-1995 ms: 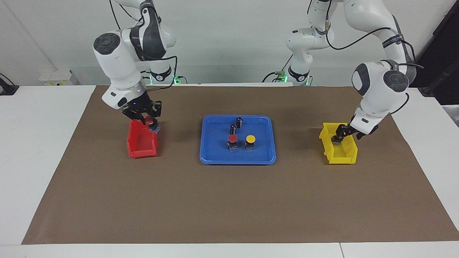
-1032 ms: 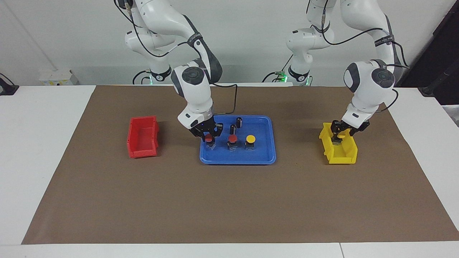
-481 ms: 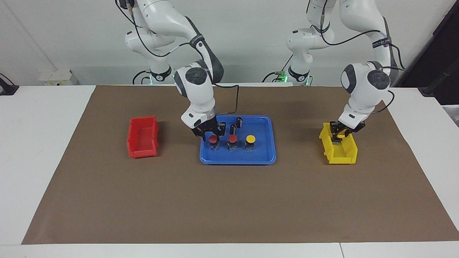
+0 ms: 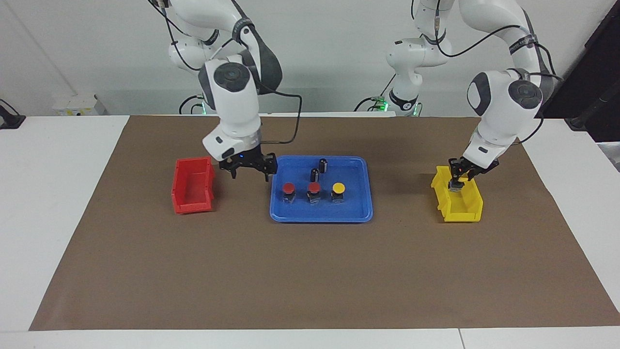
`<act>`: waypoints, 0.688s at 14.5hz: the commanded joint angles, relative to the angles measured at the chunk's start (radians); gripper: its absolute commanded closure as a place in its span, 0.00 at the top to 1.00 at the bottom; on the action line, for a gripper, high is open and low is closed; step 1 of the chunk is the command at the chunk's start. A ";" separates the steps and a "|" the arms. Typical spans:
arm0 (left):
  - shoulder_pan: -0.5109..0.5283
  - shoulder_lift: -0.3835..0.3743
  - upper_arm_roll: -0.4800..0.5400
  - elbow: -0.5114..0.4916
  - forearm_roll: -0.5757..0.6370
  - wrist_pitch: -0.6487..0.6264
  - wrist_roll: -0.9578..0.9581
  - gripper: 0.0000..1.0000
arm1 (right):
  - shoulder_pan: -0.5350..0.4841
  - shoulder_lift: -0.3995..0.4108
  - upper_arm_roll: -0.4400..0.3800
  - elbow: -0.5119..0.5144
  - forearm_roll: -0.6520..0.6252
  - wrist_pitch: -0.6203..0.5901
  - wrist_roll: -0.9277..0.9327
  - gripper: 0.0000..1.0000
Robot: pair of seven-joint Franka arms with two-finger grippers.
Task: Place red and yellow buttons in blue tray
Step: 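Place the yellow button in the tray while the right gripper withdraws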
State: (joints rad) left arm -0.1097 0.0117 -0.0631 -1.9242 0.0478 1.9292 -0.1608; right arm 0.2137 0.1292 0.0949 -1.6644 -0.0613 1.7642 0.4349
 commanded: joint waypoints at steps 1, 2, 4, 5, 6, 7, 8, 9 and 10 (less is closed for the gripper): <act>-0.187 0.050 0.005 0.058 -0.046 0.029 -0.256 0.01 | -0.075 -0.054 0.008 0.025 -0.006 -0.093 -0.108 1.00; -0.233 0.053 0.003 0.032 -0.072 0.081 -0.297 0.01 | -0.111 -0.083 0.006 0.025 -0.003 -0.127 -0.145 1.00; -0.312 0.080 0.005 0.004 -0.085 0.151 -0.337 0.01 | -0.163 -0.143 0.005 0.031 0.008 -0.204 -0.235 1.00; -0.344 0.115 0.005 0.007 -0.085 0.192 -0.368 0.01 | -0.192 -0.160 0.003 0.044 0.008 -0.234 -0.278 1.00; -0.367 0.135 0.005 0.007 -0.085 0.220 -0.382 0.01 | -0.232 -0.161 0.003 0.051 0.008 -0.268 -0.329 1.00; -0.372 0.158 0.005 0.004 -0.085 0.237 -0.382 0.01 | -0.263 -0.161 0.005 0.070 0.008 -0.296 -0.387 1.00; -0.372 0.177 0.005 0.002 -0.085 0.252 -0.381 0.01 | -0.280 -0.158 0.003 0.083 -0.008 -0.308 -0.427 1.00; -0.372 0.189 0.006 -0.004 -0.085 0.272 -0.379 0.01 | -0.304 -0.158 0.003 0.083 0.004 -0.310 -0.445 1.00; -0.370 0.192 0.005 -0.013 -0.085 0.278 -0.385 0.01 | -0.339 -0.158 0.003 0.086 0.009 -0.311 -0.453 1.00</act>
State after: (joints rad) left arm -0.4739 0.2010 -0.0746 -1.9194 -0.0151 2.1772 -0.5444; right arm -0.0698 -0.0454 0.0865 -1.6016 -0.0610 1.4718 0.0253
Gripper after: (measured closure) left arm 0.590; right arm 0.000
